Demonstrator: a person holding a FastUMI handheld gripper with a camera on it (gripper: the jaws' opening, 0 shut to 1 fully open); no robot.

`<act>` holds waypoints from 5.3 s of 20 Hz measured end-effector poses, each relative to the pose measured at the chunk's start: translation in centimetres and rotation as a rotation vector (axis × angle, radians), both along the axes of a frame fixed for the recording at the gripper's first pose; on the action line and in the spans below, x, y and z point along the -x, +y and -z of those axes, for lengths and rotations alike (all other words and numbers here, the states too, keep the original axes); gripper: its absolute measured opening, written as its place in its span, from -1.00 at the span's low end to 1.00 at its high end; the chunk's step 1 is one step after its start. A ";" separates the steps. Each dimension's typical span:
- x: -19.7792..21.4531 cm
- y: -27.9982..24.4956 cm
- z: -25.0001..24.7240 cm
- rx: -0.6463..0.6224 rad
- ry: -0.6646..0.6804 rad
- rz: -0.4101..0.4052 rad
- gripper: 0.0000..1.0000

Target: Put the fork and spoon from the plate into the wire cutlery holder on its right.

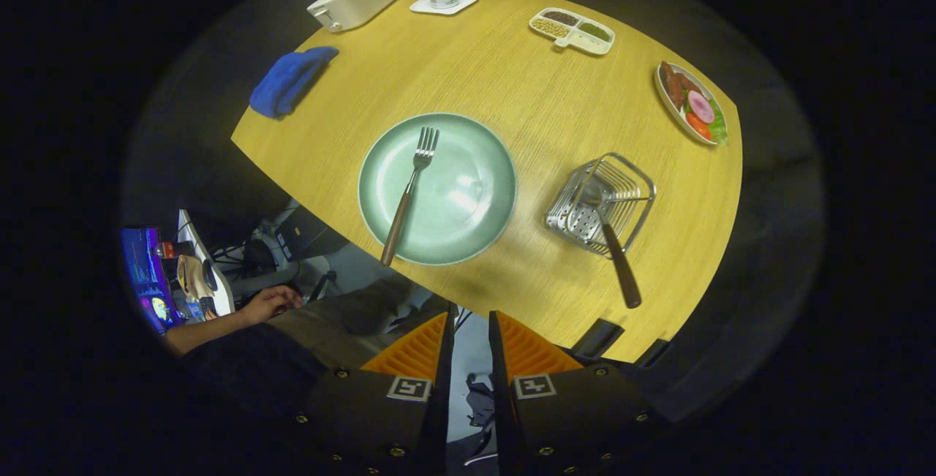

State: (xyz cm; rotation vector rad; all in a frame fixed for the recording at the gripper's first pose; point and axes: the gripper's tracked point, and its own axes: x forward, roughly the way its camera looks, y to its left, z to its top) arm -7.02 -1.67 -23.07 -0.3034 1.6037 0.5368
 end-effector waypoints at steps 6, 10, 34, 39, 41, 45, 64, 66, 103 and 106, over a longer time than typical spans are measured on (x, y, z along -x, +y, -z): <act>2.0 4.1 2.0 -0.037 0.019 0.031 -0.46; 1.3 7.4 3.3 -0.099 0.035 0.069 -0.46; 0.8 11.2 11.4 -0.086 0.079 0.171 -0.46; 0.7 9.8 12.7 -0.048 0.077 0.143 -0.46; 0.8 9.5 13.1 -0.042 0.084 0.134 -0.46; 0.7 9.2 13.3 -0.040 0.090 0.119 -0.46; -0.2 6.2 10.3 0.007 0.075 -0.101 -0.93; -0.2 5.3 8.9 0.015 0.086 -0.136 -0.94; -9.2 -16.5 -0.7 0.482 0.440 -0.298 -0.94; -9.7 -16.0 0.0 0.516 0.481 -0.309 -0.94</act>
